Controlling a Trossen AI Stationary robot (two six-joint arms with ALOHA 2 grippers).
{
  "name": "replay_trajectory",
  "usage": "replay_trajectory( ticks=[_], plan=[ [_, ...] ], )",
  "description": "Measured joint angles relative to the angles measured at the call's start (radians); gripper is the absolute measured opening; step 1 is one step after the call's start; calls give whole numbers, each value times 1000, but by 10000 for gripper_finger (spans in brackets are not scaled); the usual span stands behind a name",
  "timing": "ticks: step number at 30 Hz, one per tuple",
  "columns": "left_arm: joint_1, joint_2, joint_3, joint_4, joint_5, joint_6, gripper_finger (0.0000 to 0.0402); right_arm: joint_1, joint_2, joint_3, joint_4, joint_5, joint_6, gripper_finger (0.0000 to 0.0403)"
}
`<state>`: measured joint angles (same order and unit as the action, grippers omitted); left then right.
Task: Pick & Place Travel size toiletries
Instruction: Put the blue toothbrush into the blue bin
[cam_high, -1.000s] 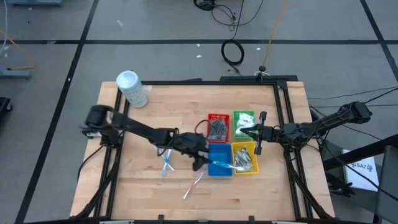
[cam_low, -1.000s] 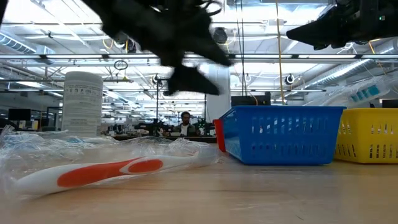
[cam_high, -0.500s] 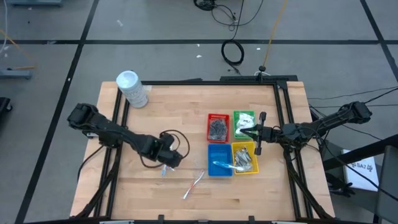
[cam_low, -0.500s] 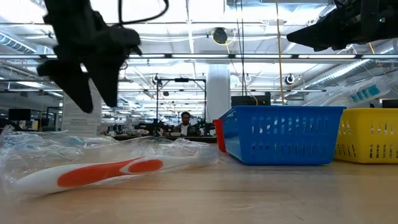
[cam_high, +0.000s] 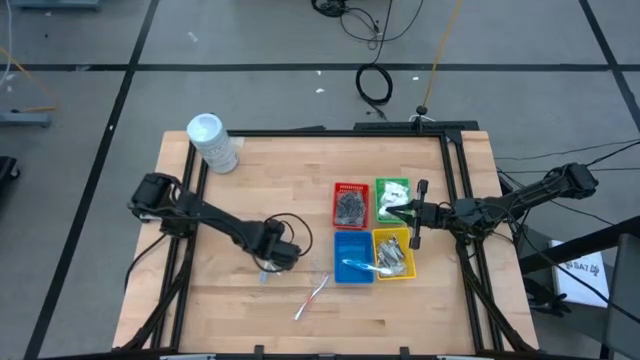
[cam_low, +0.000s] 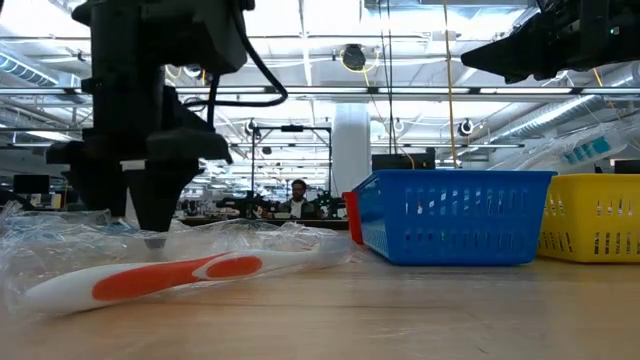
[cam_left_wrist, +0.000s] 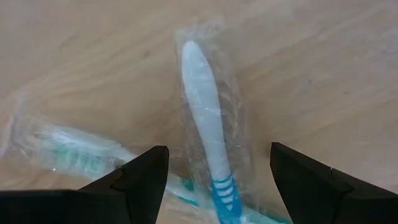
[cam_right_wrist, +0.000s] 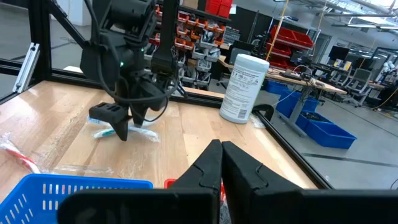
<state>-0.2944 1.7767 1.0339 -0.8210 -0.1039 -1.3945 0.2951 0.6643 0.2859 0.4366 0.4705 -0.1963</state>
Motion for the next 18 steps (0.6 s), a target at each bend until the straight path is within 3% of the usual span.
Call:
replay_trajectory(
  ticks=[8, 18],
  plan=[
    [14, 5, 0, 11, 9, 10, 256, 0, 0, 0, 0, 0, -2, 0],
    [19, 5, 0, 21, -63, 47, 115, 0, 0, 0, -1, 0, -2, 0]
  ],
)
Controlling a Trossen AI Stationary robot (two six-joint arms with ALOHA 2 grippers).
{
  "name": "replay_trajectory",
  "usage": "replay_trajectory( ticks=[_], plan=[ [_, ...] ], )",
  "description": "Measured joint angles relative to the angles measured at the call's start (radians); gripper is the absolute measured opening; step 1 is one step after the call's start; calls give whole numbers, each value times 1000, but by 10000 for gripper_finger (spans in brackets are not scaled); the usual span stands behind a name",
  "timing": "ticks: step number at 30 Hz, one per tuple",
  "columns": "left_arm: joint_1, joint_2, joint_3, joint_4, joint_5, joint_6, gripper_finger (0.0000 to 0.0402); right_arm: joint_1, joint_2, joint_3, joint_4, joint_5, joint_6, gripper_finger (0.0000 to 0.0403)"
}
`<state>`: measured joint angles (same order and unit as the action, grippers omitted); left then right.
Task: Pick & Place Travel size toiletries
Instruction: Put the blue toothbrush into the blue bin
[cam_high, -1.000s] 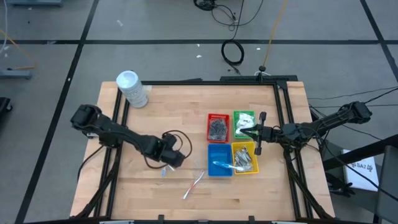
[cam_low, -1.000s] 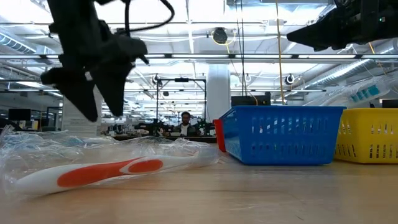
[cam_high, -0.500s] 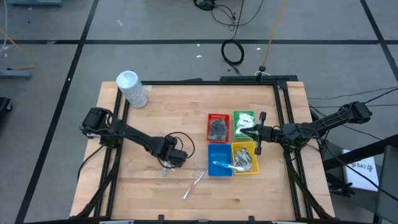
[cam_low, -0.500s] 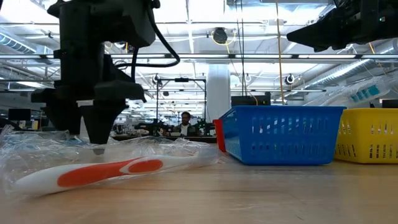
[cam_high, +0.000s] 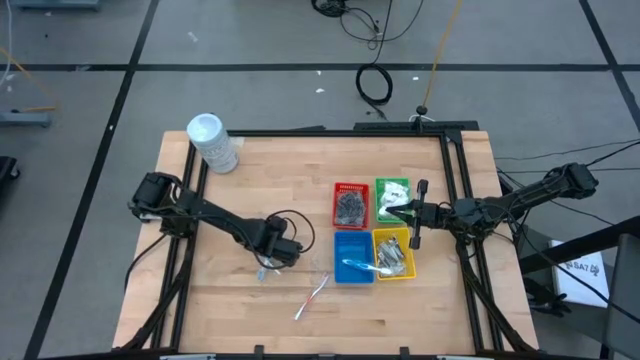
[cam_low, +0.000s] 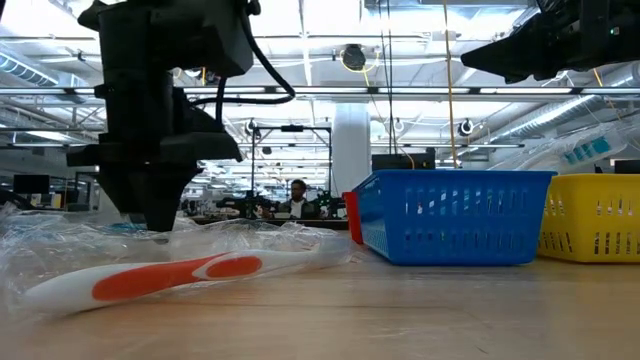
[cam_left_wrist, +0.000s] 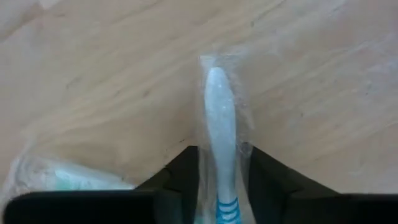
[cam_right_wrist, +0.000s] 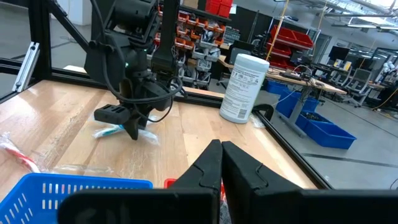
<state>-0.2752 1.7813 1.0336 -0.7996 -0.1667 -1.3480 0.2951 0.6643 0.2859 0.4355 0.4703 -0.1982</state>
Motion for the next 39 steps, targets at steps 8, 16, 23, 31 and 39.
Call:
replay_trajectory(
  ticks=[8, 16, 23, 31, 39],
  plan=[
    [27, 0, 0, 101, -17, 150, 35, 0, 0, 0, -1, 0, 0, 0],
    [41, -1, 101, 112, -32, 318, 29, 0, 0, 0, -1, 0, 0, 0],
    [39, -1, 269, 200, -131, 651, 10, 0, 0, 0, -1, 0, 0, 0],
    [47, -2, 266, 753, 12, 1365, 36, 0, 0, 0, -3, 0, 0, 0],
    [128, 13, 166, 1106, 235, 1492, 12, 0, 0, 0, -3, 0, 2, 0]
  ],
)
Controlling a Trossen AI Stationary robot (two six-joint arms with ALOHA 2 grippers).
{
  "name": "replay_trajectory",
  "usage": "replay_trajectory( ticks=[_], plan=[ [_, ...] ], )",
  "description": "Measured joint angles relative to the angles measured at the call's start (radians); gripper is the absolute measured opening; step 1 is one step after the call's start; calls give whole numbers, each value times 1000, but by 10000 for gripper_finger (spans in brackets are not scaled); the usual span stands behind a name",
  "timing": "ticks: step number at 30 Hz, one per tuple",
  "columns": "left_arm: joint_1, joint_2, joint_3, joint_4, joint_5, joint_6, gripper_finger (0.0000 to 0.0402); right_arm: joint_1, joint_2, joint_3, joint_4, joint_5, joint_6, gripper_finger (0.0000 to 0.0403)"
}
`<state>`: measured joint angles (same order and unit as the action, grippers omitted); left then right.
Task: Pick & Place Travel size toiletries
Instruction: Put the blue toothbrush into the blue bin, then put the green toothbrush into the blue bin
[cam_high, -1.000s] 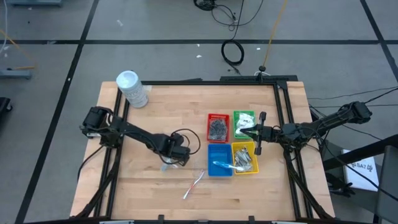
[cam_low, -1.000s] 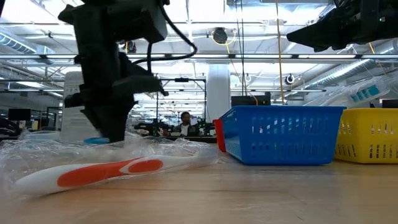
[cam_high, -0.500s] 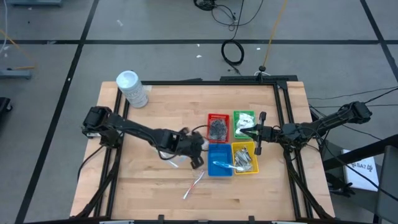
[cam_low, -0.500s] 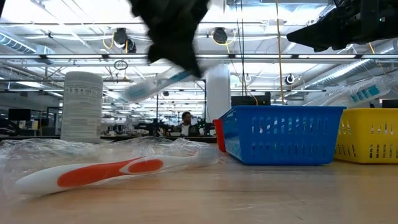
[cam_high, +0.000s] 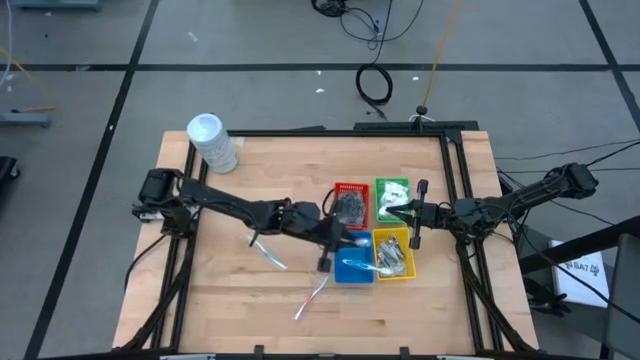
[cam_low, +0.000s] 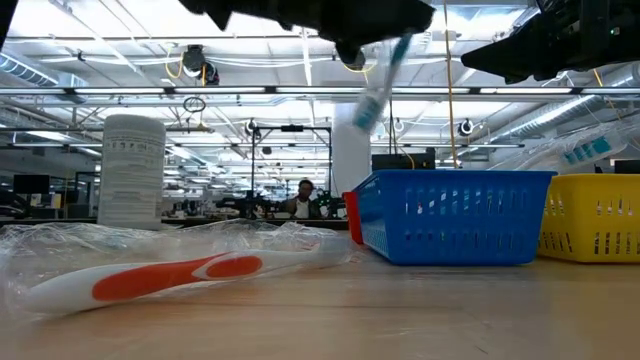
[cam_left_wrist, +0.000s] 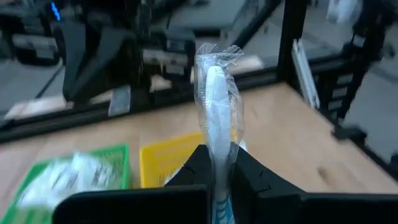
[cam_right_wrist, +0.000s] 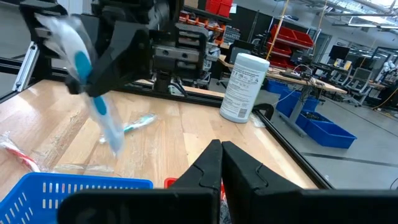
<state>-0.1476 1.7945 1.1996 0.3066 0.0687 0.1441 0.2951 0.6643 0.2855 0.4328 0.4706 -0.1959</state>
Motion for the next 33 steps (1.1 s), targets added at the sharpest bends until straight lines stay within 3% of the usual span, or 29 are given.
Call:
replay_trajectory(
  ticks=[8, 14, 25, 33],
  plan=[
    [13, 180, 21, 261, 116, 4, 24, -1, -1, -1, 1, 0, 0, 0],
    [25, 214, 36, 220, 115, -17, 13, -1, 0, -1, -4, 0, 0, 0],
    [29, 215, 35, 157, -6, -74, 133, -1, 0, -1, -18, 0, -2, 0],
    [28, 215, 35, 131, -52, -66, 187, -1, 0, -1, -19, 0, -6, 0]
  ],
)
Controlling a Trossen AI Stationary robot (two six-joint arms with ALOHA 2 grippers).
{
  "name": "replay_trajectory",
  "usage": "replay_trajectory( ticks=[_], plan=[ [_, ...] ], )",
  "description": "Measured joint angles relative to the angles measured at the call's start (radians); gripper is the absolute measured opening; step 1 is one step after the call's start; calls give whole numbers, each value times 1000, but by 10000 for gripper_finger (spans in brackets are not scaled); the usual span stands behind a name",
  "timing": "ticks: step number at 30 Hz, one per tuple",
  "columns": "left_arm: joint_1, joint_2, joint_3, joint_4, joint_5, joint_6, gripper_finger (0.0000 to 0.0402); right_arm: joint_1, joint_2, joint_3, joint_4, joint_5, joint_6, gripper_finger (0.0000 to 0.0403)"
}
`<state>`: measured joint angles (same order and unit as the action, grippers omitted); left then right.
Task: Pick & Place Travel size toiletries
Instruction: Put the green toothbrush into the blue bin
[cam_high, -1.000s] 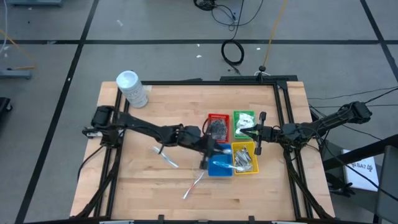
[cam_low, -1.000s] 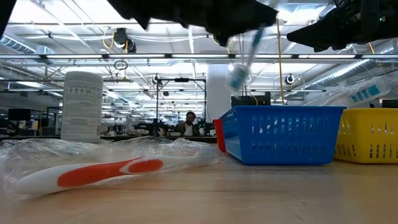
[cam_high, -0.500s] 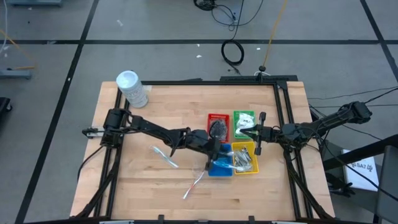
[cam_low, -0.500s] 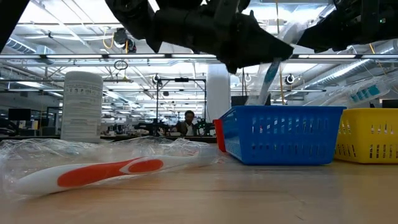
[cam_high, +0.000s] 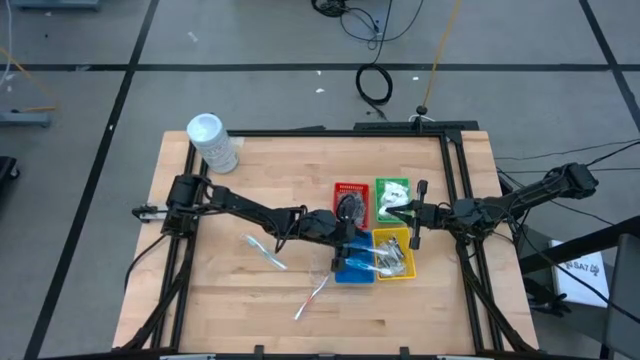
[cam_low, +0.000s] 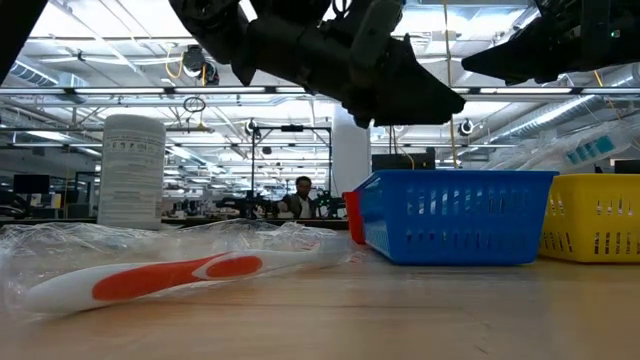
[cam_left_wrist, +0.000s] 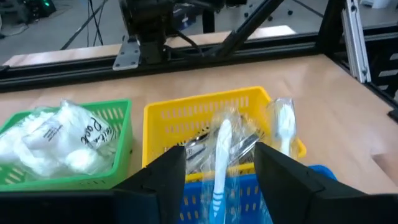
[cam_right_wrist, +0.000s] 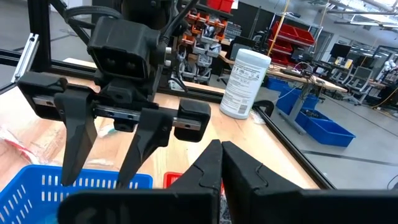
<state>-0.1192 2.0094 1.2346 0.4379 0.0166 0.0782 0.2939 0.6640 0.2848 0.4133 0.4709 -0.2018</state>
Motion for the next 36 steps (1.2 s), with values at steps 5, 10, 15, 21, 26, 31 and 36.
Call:
replay_trajectory(
  ticks=[5, 10, 15, 21, 26, 31, 36],
  plan=[
    [0, -59, 0, -109, -1, -12, 195, 0, 0, 0, -2, 0, 0, 0],
    [-9, -211, 0, -469, -51, -137, 187, 0, 0, 0, -7, 0, 0, 0],
    [-49, -350, 0, -950, -137, -547, 178, 0, 0, 0, -10, 0, 0, 0],
    [-182, -362, -7, -1412, -249, -1141, 162, 0, 0, 0, -14, 0, 0, 0],
    [-278, -352, -80, -1510, -217, -1565, 146, 0, 0, 0, -26, 0, 0, 0],
    [-317, -352, -191, -1505, -99, -1796, 129, 0, 0, 0, -28, 0, -1, 0],
    [-317, -352, -305, -1484, -27, -1925, 118, 0, 0, 0, -27, 0, 6, 0]
  ],
)
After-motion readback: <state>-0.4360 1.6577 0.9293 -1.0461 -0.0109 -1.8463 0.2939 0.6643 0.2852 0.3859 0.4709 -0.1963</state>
